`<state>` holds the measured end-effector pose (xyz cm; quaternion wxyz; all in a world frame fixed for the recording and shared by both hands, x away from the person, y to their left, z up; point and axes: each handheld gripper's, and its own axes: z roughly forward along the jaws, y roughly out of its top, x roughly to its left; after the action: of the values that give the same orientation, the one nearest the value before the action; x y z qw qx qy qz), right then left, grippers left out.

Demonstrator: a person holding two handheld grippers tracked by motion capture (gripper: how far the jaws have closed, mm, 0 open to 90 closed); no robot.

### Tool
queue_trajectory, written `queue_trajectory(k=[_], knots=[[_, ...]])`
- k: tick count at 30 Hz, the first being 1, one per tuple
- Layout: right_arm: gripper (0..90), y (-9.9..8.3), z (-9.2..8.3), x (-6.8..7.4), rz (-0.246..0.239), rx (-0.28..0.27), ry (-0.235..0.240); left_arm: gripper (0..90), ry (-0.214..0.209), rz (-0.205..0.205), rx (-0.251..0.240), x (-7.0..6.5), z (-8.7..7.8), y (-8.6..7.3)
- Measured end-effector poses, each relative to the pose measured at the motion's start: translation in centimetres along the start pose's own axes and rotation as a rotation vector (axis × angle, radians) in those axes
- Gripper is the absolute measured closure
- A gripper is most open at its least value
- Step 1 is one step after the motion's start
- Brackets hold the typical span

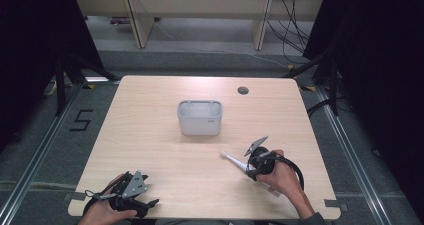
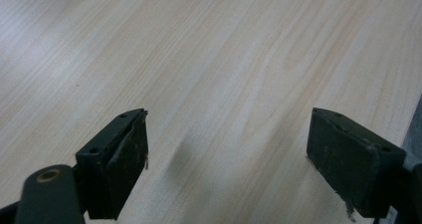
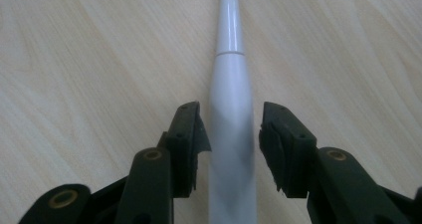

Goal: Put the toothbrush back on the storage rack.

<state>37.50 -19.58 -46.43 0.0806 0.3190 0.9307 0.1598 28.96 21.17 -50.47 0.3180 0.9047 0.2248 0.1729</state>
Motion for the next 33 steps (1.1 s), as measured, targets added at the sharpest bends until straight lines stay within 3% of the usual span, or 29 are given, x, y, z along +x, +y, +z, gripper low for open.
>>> queue_trajectory(k=[1, 4, 8, 10, 11, 15, 18, 19, 21, 22, 25, 27, 28, 29, 31, 33], knots=[[60.5, 0.2, 0.2, -0.1, -0.023, 0.009, 0.006, 16.3, 0.0, -0.011, 0.002, 0.0, 0.0, 0.0], [62.0, 0.3, 0.3, -0.1, -0.018, 0.023, 0.009, 16.3, 0.002, 0.007, 0.005, 0.1, -0.1, 0.0], [62.3, 0.6, 0.6, -0.3, -0.041, 0.048, 0.011, 16.3, 0.0, -0.013, 0.002, 0.0, 0.0, 0.0], [62.6, 0.7, 0.8, -0.3, -0.042, 0.065, 0.01, 16.3, 0.001, 0.007, 0.005, 0.0, -0.1, 0.0], [63.2, 0.8, 0.9, -0.3, -0.046, 0.076, 0.015, 16.3, 0.0, -0.012, 0.001, 0.0, 0.0, 0.0], [64.2, 0.9, 1.2, -0.3, -0.058, 0.094, 0.009, 16.3, 0.001, 0.002, 0.0, 0.0, 0.0, 0.0], [65.2, 1.1, 1.4, -0.2, -0.06, 0.116, 0.02, 16.2, 0.0, -0.011, 0.001, 0.0, 0.0, 0.0], [65.4, 1.2, 1.4, -0.2, -0.067, 0.121, 0.017, 16.3, 0.006, 0.009, 0.007, 0.1, 0.0, 0.0], [65.6, 1.3, 1.4, -0.2, -0.069, 0.131, 0.019, 16.3, 0.012, 0.01, 0.013, 0.1, -0.1, 0.0], [65.6, 1.3, 1.4, -0.2, -0.079, 0.135, 0.023, 16.3, 0.003, -0.009, 0.008, 0.0, 0.0, 0.0], [65.9, 1.5, 1.5, -0.2, -0.093, 0.146, 0.025, 16.3, 0.01, 0.009, 0.012, 0.1, -0.1, 0.0], [65.9, 1.6, 1.6, -0.3, -0.105, 0.16, 0.029, 16.3, 0.003, -0.008, 0.009, 0.0, 0.0, 0.0], [66.0, 1.7, 1.6, -0.2, -0.082, 0.166, 0.025, 16.3, 0.005, -0.008, 0.01, 0.0, 0.0, 0.0], [66.0, 1.8, 1.6, -0.3, -0.091, 0.191, 0.031, 16.3, 0.009, 0.011, 0.014, 0.1, -0.1, 0.0], [66.1, 1.9, 1.7, -0.3, -0.101, 0.189, 0.03, 16.3, 0.009, 0.011, 0.013, 0.1, -0.1, 0.0], [66.1, 2.0, 1.7, -0.4, -0.105, 0.198, 0.034, 16.2, 0.005, -0.009, 0.009, 0.0, 0.0, 0.0]])
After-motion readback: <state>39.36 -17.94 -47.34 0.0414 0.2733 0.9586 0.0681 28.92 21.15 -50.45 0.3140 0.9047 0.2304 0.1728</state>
